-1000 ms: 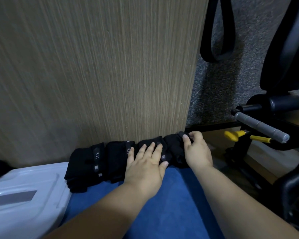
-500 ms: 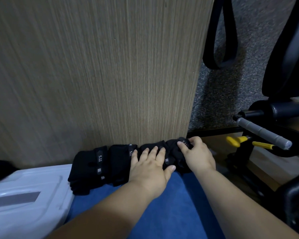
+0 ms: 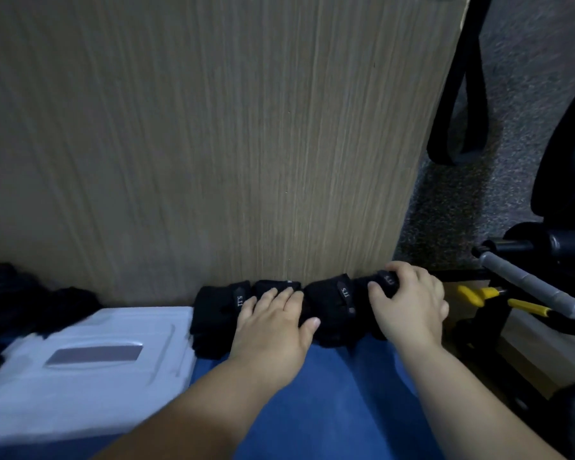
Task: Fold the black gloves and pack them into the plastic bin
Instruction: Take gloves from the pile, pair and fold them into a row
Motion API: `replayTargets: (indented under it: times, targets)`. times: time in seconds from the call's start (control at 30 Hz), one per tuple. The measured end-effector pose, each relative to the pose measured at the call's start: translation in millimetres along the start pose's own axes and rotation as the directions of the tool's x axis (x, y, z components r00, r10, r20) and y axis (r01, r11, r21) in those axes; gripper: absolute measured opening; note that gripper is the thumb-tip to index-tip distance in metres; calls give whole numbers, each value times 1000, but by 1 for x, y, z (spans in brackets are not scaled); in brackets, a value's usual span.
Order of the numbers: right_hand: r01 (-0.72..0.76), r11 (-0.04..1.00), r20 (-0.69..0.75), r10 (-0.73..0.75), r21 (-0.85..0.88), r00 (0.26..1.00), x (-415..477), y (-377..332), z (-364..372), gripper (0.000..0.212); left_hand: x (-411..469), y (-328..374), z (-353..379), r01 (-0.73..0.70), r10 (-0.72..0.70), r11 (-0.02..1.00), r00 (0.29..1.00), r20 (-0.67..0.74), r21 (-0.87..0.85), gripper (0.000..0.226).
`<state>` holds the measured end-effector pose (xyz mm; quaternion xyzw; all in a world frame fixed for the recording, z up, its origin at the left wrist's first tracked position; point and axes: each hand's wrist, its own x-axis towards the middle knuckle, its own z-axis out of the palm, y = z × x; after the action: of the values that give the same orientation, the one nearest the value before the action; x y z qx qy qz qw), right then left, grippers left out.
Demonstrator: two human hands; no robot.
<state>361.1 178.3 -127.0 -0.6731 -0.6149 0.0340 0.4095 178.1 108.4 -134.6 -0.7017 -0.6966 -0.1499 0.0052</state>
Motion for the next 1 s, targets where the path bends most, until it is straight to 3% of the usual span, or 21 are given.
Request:
replayTargets:
  times: [0.1,0.2,0.4,0.63,0.73,0.87,1.0]
  targets:
    - [208,972,-15,-208,110,978,-30,-37,8,15,-28,-38,-12,99,-97,995,994,-54,28,55]
    - [310,907,113,-353,285,929,-66,-83,26,7,-57,-82,-23,225,-223,974,969,-108,11,51]
    - [257,854,420,-458,453,783,-133,-159,67,11,-111,-170,-41,511,-513,857,839,-181,-61,45]
    - [193,872,573,-447,449,687,-179,-227,118,24,-149,-256,-59,618,-637,762,663,-394,-193,28]
    - [199,873,619,-460,445,637,-190,-254,140,31,-160,-286,-57,660,-701,704,589,-402,-262,39]
    - [278,862,667,-504,423,549,-203,-290,167,36,-166,-318,-50,710,-761,648,613,-211,-276,58]
    - [228,840,710,-539,493,453,-221,-323,183,42,-162,-333,-47,675,-729,682,659,-186,-281,47]
